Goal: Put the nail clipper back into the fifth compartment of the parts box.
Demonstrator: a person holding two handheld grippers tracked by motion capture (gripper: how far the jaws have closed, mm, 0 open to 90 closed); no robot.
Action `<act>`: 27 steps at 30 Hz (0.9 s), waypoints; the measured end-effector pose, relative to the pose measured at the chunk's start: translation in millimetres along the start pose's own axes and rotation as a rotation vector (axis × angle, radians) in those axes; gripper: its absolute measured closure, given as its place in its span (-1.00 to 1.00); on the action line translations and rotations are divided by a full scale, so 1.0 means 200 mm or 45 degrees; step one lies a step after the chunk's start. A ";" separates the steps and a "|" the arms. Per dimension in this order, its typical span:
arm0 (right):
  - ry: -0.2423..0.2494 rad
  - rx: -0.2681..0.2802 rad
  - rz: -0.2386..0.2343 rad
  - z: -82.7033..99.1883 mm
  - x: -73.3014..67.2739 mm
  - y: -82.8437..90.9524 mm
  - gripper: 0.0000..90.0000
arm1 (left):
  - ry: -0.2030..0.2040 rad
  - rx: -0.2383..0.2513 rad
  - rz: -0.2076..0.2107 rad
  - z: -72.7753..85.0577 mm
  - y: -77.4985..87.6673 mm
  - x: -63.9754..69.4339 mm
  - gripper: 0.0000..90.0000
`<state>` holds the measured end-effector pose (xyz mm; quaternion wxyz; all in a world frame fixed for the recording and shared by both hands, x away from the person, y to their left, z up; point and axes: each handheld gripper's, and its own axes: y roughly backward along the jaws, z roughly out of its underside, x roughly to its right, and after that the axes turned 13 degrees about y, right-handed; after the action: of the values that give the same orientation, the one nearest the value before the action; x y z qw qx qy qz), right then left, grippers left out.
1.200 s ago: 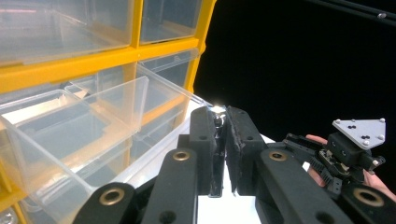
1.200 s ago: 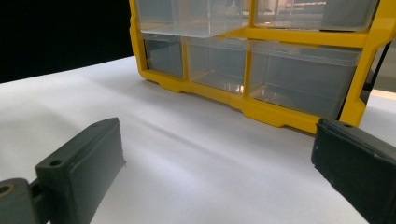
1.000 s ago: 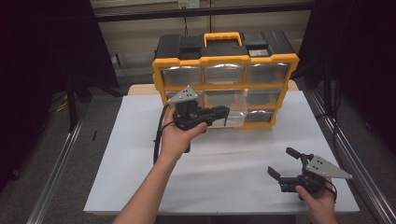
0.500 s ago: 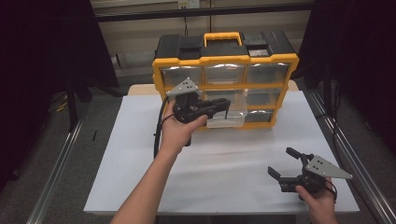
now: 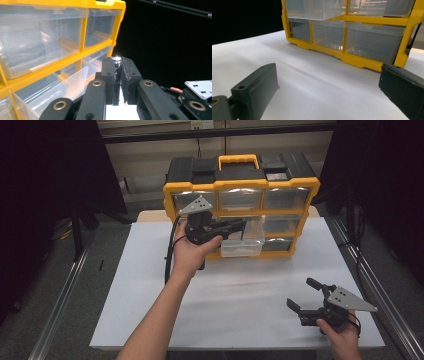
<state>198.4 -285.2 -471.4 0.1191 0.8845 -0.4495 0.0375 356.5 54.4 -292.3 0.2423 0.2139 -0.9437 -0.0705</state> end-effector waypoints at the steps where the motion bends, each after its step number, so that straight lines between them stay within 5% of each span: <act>1: -0.001 0.000 -0.001 0.00 0.00 0.00 -0.96 | -0.005 -0.004 -0.014 -0.01 0.00 0.00 0.82; 27: -0.007 0.005 0.001 0.00 0.00 0.00 -0.96 | -0.025 0.024 -0.099 -0.04 -0.05 -0.10 0.82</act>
<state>198.1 -285.2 -471.0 0.1160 0.8847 -0.4500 0.0360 379.3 53.7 -296.6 0.2282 0.2519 -0.9376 -0.0731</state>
